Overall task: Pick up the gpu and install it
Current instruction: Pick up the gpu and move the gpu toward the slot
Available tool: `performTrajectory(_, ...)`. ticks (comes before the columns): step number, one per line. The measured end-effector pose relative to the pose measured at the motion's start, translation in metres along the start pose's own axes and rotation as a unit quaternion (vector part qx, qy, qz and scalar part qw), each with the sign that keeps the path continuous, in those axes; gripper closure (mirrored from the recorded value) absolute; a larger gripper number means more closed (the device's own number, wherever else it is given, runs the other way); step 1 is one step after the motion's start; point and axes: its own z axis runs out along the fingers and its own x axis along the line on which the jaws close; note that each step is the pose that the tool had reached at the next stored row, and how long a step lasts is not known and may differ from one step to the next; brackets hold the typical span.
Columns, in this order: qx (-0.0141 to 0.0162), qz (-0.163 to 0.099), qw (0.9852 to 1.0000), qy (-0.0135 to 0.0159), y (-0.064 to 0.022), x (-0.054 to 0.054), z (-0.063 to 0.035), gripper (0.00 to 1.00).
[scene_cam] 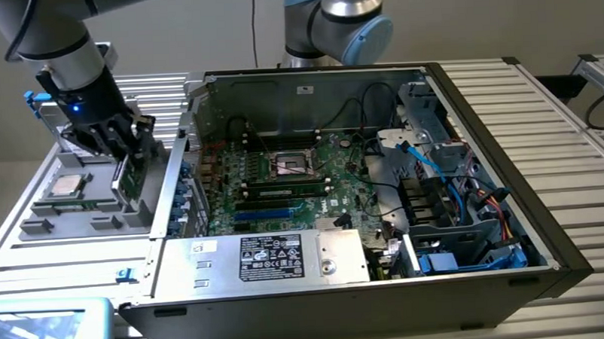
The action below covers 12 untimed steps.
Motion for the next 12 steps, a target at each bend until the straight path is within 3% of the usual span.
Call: performTrajectory(12,0.0001,0.005,1.0000,-0.0004,-0.0004,-0.001,-0.0528,0.72)
